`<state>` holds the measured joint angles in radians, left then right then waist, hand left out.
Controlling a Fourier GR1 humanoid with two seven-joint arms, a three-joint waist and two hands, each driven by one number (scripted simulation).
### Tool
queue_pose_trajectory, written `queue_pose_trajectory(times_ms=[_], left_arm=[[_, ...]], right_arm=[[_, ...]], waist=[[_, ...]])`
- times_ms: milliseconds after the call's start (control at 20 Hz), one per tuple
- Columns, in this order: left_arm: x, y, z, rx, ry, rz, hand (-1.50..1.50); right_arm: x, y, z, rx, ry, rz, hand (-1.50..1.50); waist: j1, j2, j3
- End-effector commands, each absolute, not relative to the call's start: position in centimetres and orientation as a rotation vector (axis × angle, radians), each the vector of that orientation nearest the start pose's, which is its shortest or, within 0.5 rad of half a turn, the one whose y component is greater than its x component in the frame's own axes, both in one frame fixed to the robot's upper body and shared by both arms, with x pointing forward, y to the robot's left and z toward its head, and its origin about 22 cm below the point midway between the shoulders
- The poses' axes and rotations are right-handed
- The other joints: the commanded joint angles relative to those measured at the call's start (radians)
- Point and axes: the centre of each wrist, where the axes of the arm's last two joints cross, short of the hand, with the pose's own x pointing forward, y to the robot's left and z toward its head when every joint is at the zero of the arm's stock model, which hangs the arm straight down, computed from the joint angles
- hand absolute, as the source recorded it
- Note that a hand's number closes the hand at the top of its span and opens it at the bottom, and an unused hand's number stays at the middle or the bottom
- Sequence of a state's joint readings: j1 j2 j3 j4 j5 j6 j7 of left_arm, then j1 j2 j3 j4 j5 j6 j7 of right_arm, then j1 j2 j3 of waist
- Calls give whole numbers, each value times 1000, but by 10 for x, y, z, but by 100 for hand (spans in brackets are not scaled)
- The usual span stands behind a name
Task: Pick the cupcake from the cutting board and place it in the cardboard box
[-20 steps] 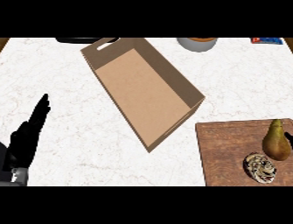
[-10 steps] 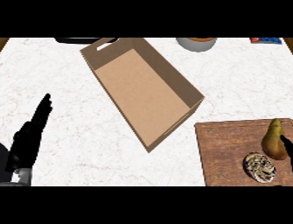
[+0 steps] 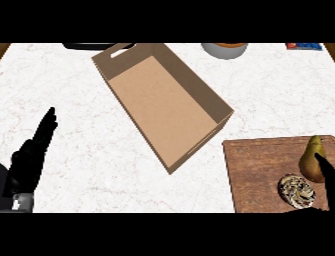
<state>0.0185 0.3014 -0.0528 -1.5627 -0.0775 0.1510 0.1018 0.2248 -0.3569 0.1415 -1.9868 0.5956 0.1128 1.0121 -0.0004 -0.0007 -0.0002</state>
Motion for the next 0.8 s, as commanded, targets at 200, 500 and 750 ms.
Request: queue_pose_trajectory(times_ms=[200, 500, 750], left_arm=[[236, 292, -4, 394, -1461, -204, 0], [242, 287, 19, 373, -1436, -191, 0], [242, 285, 1, 383, -1436, -192, 0]], right_arm=[[183, -269, 71, -846, -635, 452, -150], [179, -273, 32, -825, -619, 467, -150], [188, -282, 36, -793, -625, 455, 150]], waist=[[-2, 0, 0], [-1, 0, 0], [-2, 0, 0]])
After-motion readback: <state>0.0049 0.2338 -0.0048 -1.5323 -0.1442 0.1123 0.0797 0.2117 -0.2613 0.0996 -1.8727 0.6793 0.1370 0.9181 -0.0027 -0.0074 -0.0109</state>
